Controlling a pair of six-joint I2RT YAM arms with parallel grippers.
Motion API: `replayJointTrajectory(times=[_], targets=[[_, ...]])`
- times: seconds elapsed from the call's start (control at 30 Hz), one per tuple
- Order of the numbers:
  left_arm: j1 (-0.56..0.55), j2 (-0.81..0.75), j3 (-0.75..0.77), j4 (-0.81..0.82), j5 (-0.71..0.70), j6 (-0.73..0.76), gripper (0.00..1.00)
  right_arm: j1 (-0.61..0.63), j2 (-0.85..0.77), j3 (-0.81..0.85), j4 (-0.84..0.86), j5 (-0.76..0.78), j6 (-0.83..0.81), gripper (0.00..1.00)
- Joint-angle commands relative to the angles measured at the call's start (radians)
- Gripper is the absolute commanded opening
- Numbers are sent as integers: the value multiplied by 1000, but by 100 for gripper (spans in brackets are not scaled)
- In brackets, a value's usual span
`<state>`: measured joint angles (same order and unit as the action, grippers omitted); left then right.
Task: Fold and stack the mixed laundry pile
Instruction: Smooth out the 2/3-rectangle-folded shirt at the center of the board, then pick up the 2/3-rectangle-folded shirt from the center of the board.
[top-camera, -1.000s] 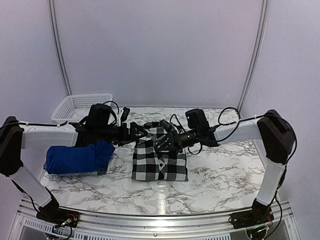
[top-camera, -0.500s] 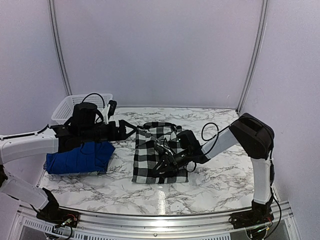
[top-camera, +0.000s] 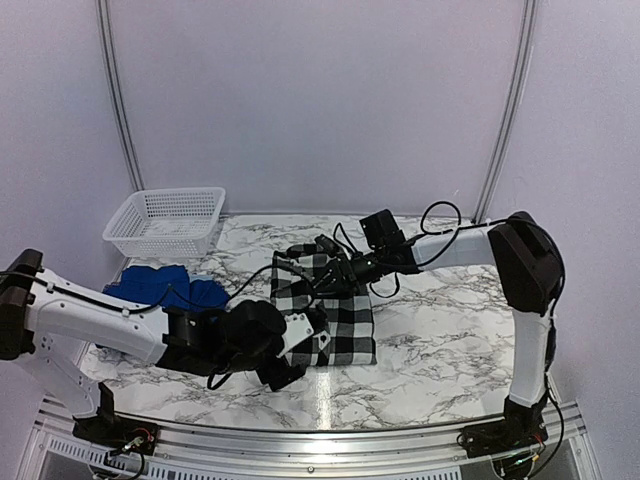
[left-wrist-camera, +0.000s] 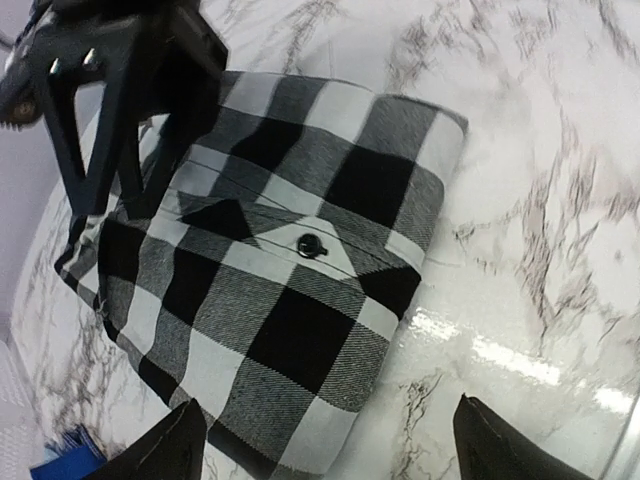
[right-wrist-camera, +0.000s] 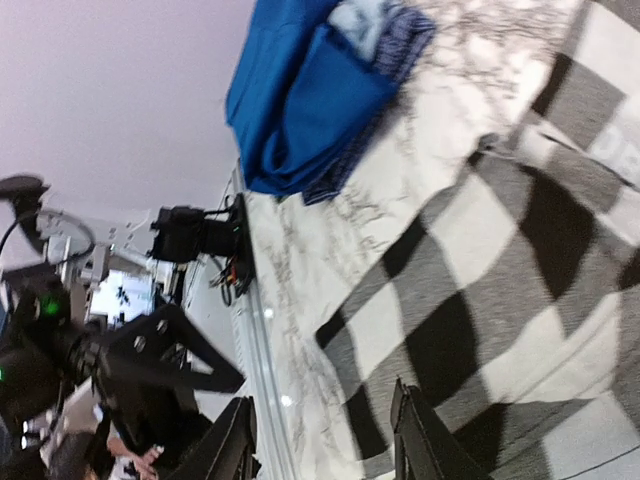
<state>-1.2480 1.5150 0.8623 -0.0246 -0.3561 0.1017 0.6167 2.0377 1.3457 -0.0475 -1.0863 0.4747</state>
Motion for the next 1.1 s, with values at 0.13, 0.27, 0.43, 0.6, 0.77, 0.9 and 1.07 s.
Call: replayJointTrajectory(times=[0.13, 0.27, 0.43, 0.6, 0.77, 0.9, 1.07], targets=[[-88, 225, 96, 91, -184, 301, 80, -10, 151, 125, -146, 67, -123, 39], [-101, 331, 143, 137, -228, 380, 72, -14, 208, 153, -182, 83, -160, 37], [-101, 438, 193, 192, -319, 472, 62, -12, 247, 130, -188, 84, -178, 36], [-102, 487, 225, 186, -369, 503, 37, -2, 246, 72, -169, 81, -185, 36], [-112, 457, 301, -16, -263, 389, 0, 11, 210, 45, -192, 78, -206, 36], [-185, 354, 277, -126, -167, 305, 0, -8, 145, 72, -216, 67, -209, 39], [-215, 227, 259, -248, -75, 157, 0, -36, 104, 134, -250, 54, -225, 42]])
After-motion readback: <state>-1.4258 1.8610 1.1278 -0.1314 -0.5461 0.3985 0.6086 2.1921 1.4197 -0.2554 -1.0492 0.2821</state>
